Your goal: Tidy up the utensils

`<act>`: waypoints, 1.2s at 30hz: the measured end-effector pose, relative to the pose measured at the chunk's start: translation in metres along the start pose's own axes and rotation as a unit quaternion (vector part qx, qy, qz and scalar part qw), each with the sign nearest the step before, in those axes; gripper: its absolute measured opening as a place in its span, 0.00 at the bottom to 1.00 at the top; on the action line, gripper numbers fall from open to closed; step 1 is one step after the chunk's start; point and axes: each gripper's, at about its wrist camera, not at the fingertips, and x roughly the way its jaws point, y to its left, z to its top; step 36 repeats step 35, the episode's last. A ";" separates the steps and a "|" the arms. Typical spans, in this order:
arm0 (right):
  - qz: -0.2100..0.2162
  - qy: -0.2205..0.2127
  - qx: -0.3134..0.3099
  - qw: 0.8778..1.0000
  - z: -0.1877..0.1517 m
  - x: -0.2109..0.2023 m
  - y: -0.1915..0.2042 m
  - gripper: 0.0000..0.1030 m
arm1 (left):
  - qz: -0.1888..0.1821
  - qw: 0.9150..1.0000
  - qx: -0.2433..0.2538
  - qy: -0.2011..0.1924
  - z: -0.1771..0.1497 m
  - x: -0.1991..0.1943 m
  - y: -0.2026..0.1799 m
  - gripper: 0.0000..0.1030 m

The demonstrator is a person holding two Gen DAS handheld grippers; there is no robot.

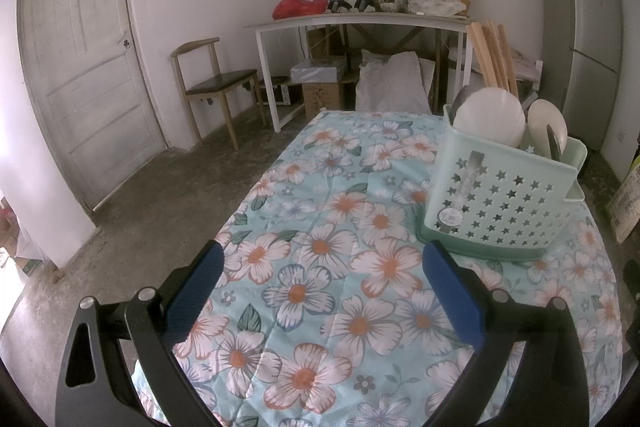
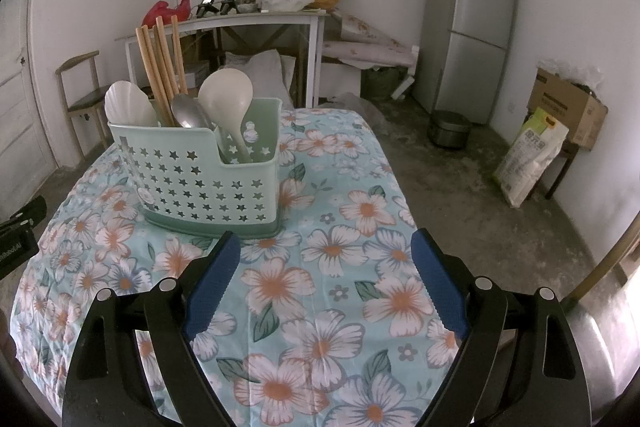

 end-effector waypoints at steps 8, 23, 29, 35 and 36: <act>0.000 0.000 0.001 1.000 0.000 0.000 0.000 0.81 | 0.000 1.000 -0.001 0.000 0.000 0.000 0.000 0.95; 0.001 0.000 0.002 1.000 0.000 0.000 -0.001 0.81 | 0.000 1.000 0.000 0.000 0.001 0.000 0.000 0.95; 0.001 -0.001 0.002 1.000 0.000 0.000 0.000 0.81 | -0.002 1.000 -0.001 0.005 -0.002 0.001 0.001 0.95; 0.000 -0.001 0.002 1.000 0.000 0.000 0.000 0.81 | -0.005 1.000 0.000 0.007 -0.008 0.001 0.003 0.95; 0.000 -0.001 0.002 1.000 0.000 0.000 0.000 0.81 | -0.005 1.000 0.000 0.007 -0.008 0.001 0.003 0.95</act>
